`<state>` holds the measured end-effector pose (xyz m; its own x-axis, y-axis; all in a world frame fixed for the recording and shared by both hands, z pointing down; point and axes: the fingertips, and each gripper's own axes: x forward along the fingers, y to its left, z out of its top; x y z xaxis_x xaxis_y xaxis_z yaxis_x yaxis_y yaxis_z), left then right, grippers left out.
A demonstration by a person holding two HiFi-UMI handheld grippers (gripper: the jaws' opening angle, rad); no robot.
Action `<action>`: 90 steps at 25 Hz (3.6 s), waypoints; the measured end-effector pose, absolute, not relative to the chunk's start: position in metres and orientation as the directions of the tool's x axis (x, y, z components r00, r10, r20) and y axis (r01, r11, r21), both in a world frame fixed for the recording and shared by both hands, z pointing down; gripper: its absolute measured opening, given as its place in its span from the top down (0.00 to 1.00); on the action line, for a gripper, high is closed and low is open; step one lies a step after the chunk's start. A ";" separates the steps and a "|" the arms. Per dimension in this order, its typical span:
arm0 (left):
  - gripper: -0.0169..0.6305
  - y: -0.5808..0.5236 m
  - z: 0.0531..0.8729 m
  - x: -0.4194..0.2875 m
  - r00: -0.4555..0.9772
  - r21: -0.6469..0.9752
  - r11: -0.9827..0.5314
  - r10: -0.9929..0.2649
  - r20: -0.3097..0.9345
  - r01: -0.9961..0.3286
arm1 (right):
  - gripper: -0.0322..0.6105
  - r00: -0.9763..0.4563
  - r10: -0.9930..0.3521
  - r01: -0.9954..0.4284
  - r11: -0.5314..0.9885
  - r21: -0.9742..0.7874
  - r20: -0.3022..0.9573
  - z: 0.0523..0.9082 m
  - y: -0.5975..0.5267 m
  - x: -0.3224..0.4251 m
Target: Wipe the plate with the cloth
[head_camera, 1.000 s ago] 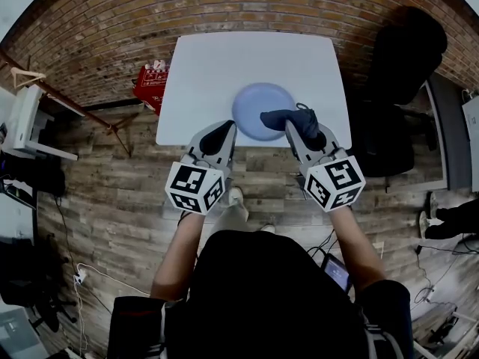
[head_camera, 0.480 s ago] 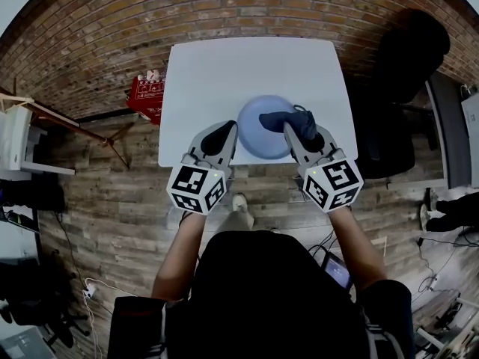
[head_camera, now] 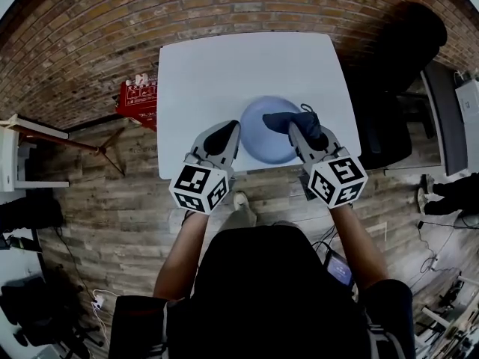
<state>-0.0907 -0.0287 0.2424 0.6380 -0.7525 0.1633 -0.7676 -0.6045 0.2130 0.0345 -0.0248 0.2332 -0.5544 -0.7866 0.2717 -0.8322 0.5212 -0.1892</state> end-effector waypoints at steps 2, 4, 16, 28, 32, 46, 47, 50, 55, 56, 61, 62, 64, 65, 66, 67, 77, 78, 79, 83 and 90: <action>0.94 -0.032 0.247 -0.091 0.651 0.224 -0.614 -0.740 0.169 -0.757 | 0.89 -0.535 -0.793 -0.845 0.498 -0.195 0.292 0.241 -0.029 0.037; 0.94 -0.037 0.250 -0.090 0.664 0.228 -0.627 -0.728 0.170 -0.745 | 0.89 -0.512 -0.803 -0.858 0.467 -0.213 0.305 0.249 -0.034 0.041; 0.94 -0.057 0.274 -0.073 0.692 0.246 -0.647 -0.688 0.219 -0.722 | 0.89 -0.496 -0.790 -0.868 0.449 -0.211 0.361 0.274 -0.041 0.047; 0.94 -0.075 0.330 -0.069 0.666 0.287 -0.602 -0.684 0.296 -0.745 | 0.89 -0.542 -0.729 -0.840 0.483 -0.247 0.418 0.322 -0.055 0.052; 0.94 -0.081 0.351 -0.069 0.657 0.286 -0.591 -0.678 0.331 -0.754 | 0.89 -0.550 -0.710 -0.833 0.501 -0.233 0.440 0.339 -0.059 0.052; 0.94 -0.089 0.419 -0.055 0.635 0.235 -0.606 -0.614 0.468 -0.760 | 0.89 -0.604 -0.614 -0.784 0.572 -0.241 0.508 0.397 -0.074 0.045; 0.94 -0.089 0.421 -0.054 0.632 0.231 -0.606 -0.613 0.475 -0.761 | 0.89 -0.607 -0.607 -0.780 0.577 -0.241 0.512 0.401 -0.073 0.045; 0.94 -0.091 0.428 -0.050 0.620 0.211 -0.606 -0.616 0.487 -0.767 | 0.89 -0.615 -0.593 -0.771 0.591 -0.238 0.520 0.410 -0.072 0.044; 0.94 -0.096 0.435 -0.051 0.598 0.189 -0.594 -0.629 0.498 -0.782 | 0.89 -0.630 -0.576 -0.756 0.609 -0.241 0.521 0.416 -0.075 0.042; 0.94 -0.098 0.437 -0.052 0.595 0.189 -0.592 -0.628 0.502 -0.783 | 0.89 -0.633 -0.572 -0.753 0.613 -0.241 0.522 0.417 -0.076 0.041; 0.94 -0.105 0.443 -0.054 0.576 0.152 -0.602 -0.614 0.540 -0.784 | 0.89 -0.640 -0.557 -0.743 0.623 -0.243 0.530 0.426 -0.081 0.039; 0.94 -0.108 0.443 -0.054 0.571 0.139 -0.605 -0.615 0.544 -0.784 | 0.89 -0.642 -0.554 -0.742 0.624 -0.247 0.530 0.427 -0.082 0.038; 0.94 -0.114 0.444 -0.054 0.564 0.118 -0.613 -0.613 0.554 -0.781 | 0.89 -0.643 -0.549 -0.741 0.622 -0.254 0.534 0.430 -0.084 0.038; 0.94 -0.116 0.445 -0.053 0.560 0.108 -0.617 -0.609 0.561 -0.780 | 0.89 -0.643 -0.547 -0.741 0.620 -0.256 0.537 0.432 -0.085 0.038; 0.94 -0.118 0.447 -0.053 0.556 0.101 -0.619 -0.606 0.569 -0.778 | 0.89 -0.642 -0.545 -0.742 0.619 -0.257 0.540 0.433 -0.085 0.039; 0.94 -0.120 0.449 -0.053 0.552 0.100 -0.619 -0.602 0.577 -0.779 | 0.89 -0.642 -0.543 -0.742 0.619 -0.258 0.541 0.434 -0.086 0.039; 0.86 -0.134 0.466 -0.059 0.557 0.143 -0.614 -0.561 0.613 -0.776 | 0.89 -0.628 -0.534 -0.750 0.608 -0.259 0.565 0.445 -0.092 0.045; 0.84 -0.135 0.468 -0.058 0.559 0.146 -0.618 -0.554 0.617 -0.773 | 0.89 -0.627 -0.534 -0.752 0.606 -0.260 0.567 0.446 -0.092 0.046; 0.84 -0.136 0.470 -0.058 0.559 0.145 -0.621 -0.548 0.622 -0.770 | 0.89 -0.626 -0.534 -0.753 0.604 -0.262 0.568 0.446 -0.092 0.047; 0.84 -0.140 0.478 -0.055 0.553 0.136 -0.630 -0.532 0.641 -0.764 | 0.89 -0.631 -0.531 -0.750 0.603 -0.271 0.566 0.449 -0.092 0.047; 0.84 -0.141 0.493 -0.048 0.552 0.159 -0.642 -0.475 0.685 -0.750 | 0.89 -0.639 -0.514 -0.742 0.607 -0.284 0.572 0.453 -0.086 0.043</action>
